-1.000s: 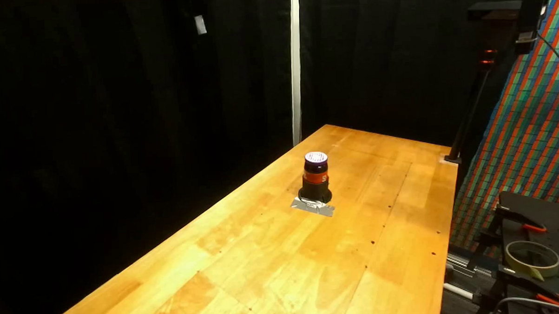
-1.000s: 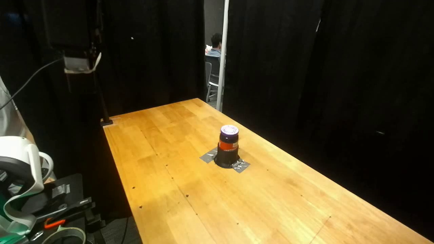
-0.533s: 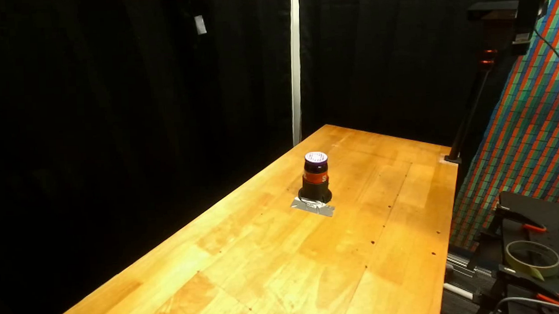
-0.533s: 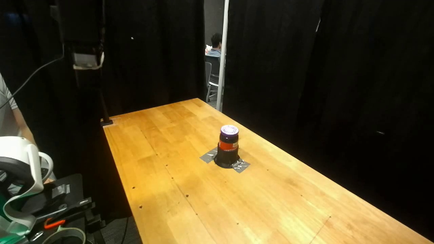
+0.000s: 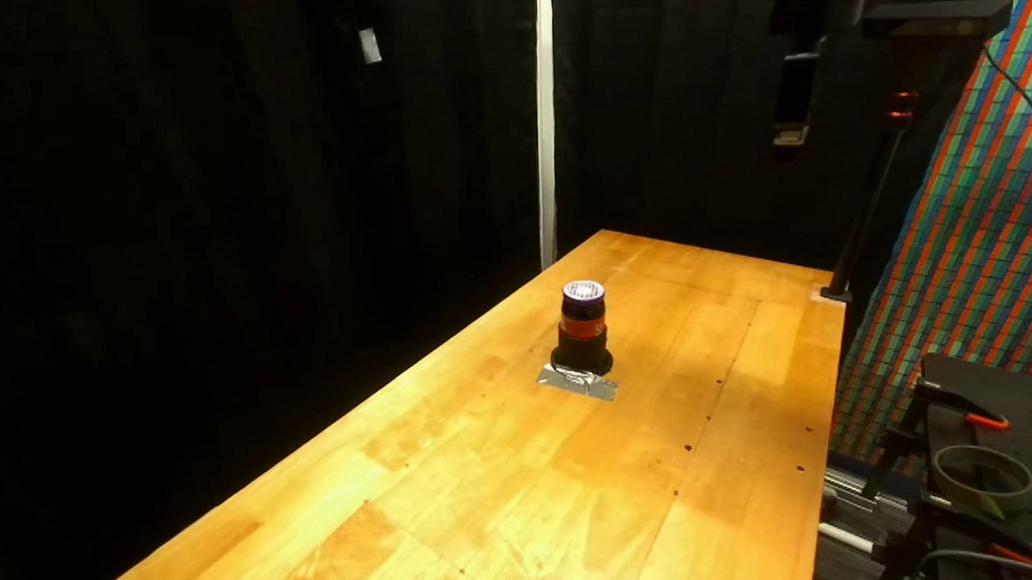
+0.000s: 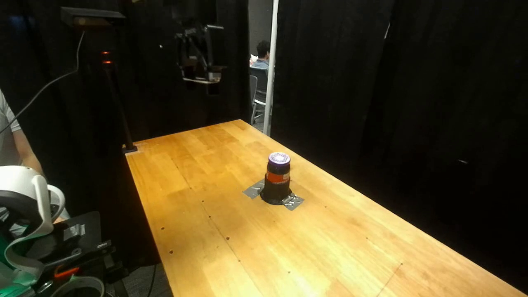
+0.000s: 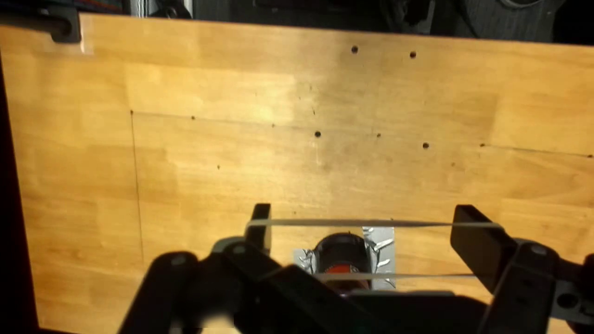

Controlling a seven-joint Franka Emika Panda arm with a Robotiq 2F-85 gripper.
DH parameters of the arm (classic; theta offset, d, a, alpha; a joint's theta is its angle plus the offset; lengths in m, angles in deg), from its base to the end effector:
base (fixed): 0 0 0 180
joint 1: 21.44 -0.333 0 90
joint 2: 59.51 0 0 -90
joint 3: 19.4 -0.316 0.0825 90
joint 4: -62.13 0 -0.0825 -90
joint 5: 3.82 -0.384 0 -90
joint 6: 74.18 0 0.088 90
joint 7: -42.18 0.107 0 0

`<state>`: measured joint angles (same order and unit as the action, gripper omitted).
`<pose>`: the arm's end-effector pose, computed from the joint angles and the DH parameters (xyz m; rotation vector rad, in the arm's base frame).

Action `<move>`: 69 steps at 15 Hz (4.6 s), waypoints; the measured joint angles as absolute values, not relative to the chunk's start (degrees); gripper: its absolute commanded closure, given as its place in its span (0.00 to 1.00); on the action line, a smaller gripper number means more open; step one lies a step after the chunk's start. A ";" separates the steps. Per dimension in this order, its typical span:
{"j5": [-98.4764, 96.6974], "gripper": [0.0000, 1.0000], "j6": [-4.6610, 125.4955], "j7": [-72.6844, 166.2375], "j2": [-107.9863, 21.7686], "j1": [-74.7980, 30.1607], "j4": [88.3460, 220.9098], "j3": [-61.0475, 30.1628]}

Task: Put the elastic around the bottle

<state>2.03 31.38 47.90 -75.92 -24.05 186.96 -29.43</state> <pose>0.4531 0.0986 0.5038 2.9801 0.2128 -0.0467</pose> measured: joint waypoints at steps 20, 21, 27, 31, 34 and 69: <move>6.93 0.00 53.45 55.55 -27.32 -29.39 155.72 -22.90; 6.34 0.00 53.50 55.55 -26.56 -29.39 155.26 -22.71; 2.37 0.00 56.02 56.53 -22.82 -29.37 153.73 -21.91; 2.09 0.00 58.93 58.03 -21.18 -29.43 153.53 -20.94; 2.09 0.00 60.24 58.93 -20.27 -29.67 153.54 -19.92; -2.46 0.86 93.23 57.73 -39.06 -29.25 190.67 -20.16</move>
